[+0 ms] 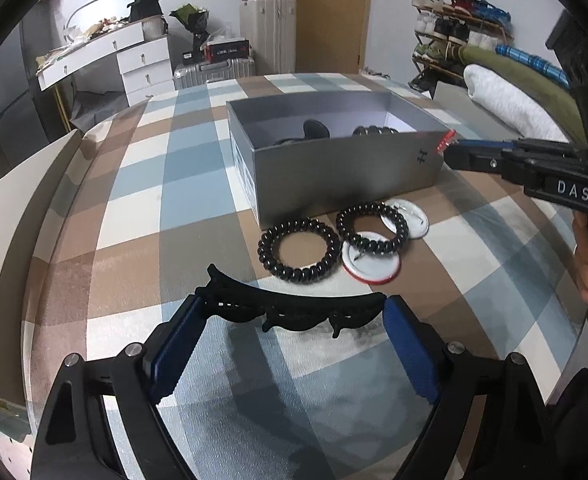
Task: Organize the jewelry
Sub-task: 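Carry the banana clip and the red-capped container over the grey box with both tools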
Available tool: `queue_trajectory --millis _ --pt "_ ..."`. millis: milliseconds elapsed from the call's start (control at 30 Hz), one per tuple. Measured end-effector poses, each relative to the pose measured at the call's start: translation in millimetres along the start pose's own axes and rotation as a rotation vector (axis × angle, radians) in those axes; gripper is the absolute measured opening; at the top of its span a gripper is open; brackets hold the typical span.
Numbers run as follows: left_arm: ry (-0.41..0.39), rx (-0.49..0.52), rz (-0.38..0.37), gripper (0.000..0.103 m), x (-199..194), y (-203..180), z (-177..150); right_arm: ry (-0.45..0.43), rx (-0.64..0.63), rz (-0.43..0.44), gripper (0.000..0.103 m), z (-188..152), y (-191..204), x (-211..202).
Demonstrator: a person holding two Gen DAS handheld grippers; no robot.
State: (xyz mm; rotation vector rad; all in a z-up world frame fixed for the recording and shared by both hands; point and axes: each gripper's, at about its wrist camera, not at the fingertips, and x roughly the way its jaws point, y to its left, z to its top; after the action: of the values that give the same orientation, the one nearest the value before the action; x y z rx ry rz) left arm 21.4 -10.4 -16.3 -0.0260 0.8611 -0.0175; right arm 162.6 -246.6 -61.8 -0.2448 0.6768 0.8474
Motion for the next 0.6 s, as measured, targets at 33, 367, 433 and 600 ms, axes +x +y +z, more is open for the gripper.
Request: queue_trajectory --millis 33,367,433,600 --pt "-0.009 -0.005 -0.001 0.087 -1.0 0.4 0.5 -0.002 0.0 -0.001 0.017 -0.2 -0.2 -0.3" --pt "-0.083 -0.047 -0.018 0.087 -11.6 5.5 9.2 -0.014 0.014 0.023 0.017 0.6 -0.3 -1.3" --pt "-0.101 -0.046 -0.015 0.087 -14.6 5.0 11.5 -0.025 0.013 0.03 0.017 0.9 0.8 -2.4" --pt "-0.13 -0.058 -0.024 0.087 -18.5 6.5 16.8 -0.047 0.028 0.047 0.017 2.3 -0.9 -6.1"
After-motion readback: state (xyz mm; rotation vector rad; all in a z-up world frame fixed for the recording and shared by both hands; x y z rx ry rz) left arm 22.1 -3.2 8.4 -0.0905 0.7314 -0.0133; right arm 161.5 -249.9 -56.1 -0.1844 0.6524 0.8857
